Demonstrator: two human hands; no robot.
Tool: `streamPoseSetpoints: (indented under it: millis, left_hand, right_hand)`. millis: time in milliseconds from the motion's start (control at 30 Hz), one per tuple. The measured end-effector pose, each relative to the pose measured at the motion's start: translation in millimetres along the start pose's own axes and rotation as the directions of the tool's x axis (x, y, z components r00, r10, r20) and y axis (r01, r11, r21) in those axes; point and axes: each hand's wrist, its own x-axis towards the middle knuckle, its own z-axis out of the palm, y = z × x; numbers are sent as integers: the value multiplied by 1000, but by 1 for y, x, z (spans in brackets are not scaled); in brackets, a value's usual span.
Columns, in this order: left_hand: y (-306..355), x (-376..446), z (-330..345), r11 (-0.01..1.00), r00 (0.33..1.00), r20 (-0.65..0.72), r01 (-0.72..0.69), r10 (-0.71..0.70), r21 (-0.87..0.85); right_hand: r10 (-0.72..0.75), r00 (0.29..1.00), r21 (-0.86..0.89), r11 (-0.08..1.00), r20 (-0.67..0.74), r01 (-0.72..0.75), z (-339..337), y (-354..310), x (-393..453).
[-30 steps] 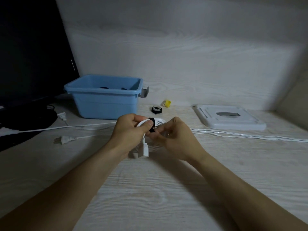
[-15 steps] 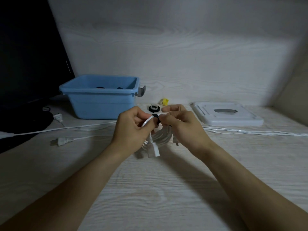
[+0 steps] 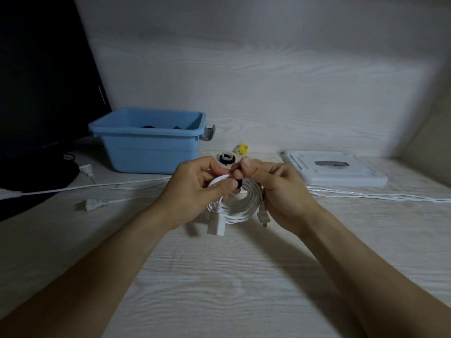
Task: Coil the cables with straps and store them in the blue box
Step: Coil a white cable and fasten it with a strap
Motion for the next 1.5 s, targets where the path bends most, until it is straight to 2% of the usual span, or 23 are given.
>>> streamPoseSetpoints:
  millis: [133, 200, 333, 400, 600, 767, 933, 1133, 1267, 1367, 1400, 1433, 1500]
  left_hand:
    - [-4, 1, 2, 997, 998, -63, 3, 2, 73]
    - [-8, 1, 6, 998, 993, -114, 32, -27, 47]
    - [-10, 0, 14, 995, 974, -200, 99, -104, -33]
    - [-9, 1, 15, 990, 967, -222, 111, -129, -90]
    - [-8, 3, 10, 987, 973, -196, 103, -126, -124]
    - [-11, 3, 8, 976, 984, -106, 119, -140, -182]
    - [-14, 3, 12, 976, 979, -124, 138, -160, -169]
    - [-20, 3, 13, 995, 986, -138, 92, -97, -43]
    - [-24, 1, 9, 984, 995, -100, 38, -21, 173]
    - [-25, 0, 9, 941, 990, -127, -13, 59, 337]
    - [-25, 0, 9, 912, 985, -135, -39, 103, 408]
    - [-24, 1, 8, 884, 980, -140, -64, 144, 463]
    - [-24, 2, 6, 850, 973, -135, -93, 189, 518]
  right_hand:
    - [27, 999, -4, 1000, 47, -27, -2, -1, 0]
    - [75, 996, -11, 997, 49, -74, -3, -2, -1]
    - [236, 971, -122, 963, -38, -239, -6, -8, 2]
    - [250, 968, -159, 955, -32, -252, -6, -10, 2]
    - [37, 999, -335, 941, -21, -42, -6, -12, -1]
    - [0, 1000, -510, 860, 24, 12, -11, -10, -2]
    - [-39, 996, -609, 789, 79, 80, -13, -8, 0]
    - [-23, 991, -726, 678, 134, 115, -14, -9, 0]
    - [-4, 989, -820, 558, 148, 125, -15, -4, 0]
    - [-7, 988, -885, 444, 153, 140, -17, 4, 3]
    - [-2, 989, -887, 442, 149, 134, -17, 6, 4]
    - [21, 990, -864, 491, 139, 111, -16, 8, 4]
    - [102, 991, -746, 666, 92, 0, -15, 11, 4]
